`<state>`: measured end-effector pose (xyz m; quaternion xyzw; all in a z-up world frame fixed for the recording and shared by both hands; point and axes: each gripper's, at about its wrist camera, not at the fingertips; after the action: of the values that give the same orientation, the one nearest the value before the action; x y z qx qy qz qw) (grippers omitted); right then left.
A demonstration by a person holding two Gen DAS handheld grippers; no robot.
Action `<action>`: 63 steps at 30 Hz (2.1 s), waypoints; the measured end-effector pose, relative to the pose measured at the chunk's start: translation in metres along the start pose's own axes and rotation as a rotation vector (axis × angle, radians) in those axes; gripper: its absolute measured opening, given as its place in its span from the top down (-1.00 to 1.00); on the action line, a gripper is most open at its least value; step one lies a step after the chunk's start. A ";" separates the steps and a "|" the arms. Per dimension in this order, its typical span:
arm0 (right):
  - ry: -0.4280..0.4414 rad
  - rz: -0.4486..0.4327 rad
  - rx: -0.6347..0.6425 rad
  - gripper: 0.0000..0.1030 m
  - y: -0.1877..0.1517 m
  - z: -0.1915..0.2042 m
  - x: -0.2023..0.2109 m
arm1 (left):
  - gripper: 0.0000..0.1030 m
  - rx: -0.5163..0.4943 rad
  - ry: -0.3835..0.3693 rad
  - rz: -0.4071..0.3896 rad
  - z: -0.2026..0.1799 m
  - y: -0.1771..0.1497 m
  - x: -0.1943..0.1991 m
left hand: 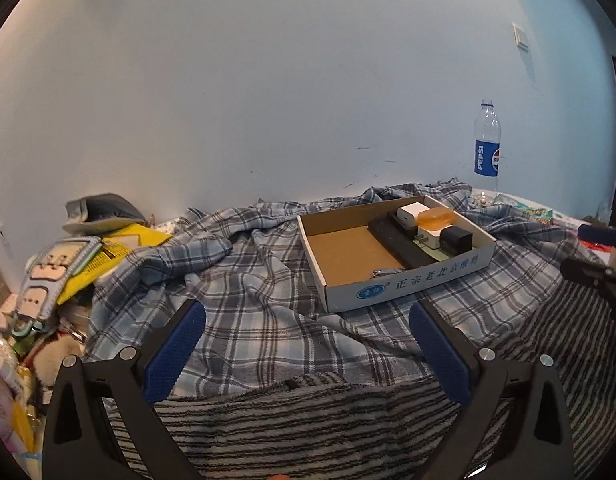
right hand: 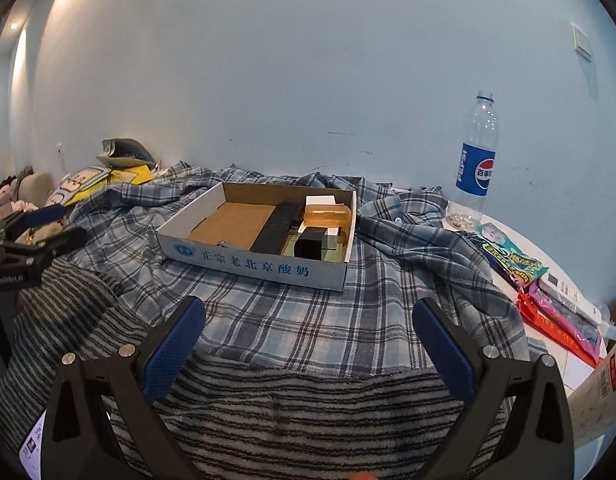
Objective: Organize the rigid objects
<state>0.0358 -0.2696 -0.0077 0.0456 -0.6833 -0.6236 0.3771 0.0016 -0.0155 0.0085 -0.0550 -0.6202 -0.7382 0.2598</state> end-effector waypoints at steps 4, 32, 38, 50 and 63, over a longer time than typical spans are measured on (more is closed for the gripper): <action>-0.004 0.021 0.001 -1.00 0.000 0.001 -0.004 | -1.00 -0.023 0.006 0.009 -0.004 0.000 -0.002; 0.021 -0.071 -0.019 -1.00 -0.002 -0.002 0.016 | -1.00 0.098 -0.016 0.055 0.023 -0.009 -0.001; 0.004 -0.041 0.025 -1.00 -0.001 0.005 0.010 | -1.00 0.188 -0.032 0.048 0.040 -0.012 -0.001; 0.022 -0.079 -0.017 -1.00 -0.002 -0.004 0.017 | -1.00 0.112 -0.009 0.073 0.024 -0.008 -0.009; 0.017 -0.084 -0.016 -1.00 0.000 -0.005 0.019 | -1.00 0.110 0.007 0.069 0.025 -0.007 -0.008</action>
<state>0.0249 -0.2838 0.0003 0.0766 -0.6723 -0.6440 0.3569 -0.0009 0.0109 0.0045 -0.0597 -0.6565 -0.6939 0.2899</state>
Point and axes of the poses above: each gripper's, at about its wrist camera, not at the fingertips, and x roughly against the way its jaws point, z to its left, y to its top, and after that the axes turned 14 degrees about y, right-handed
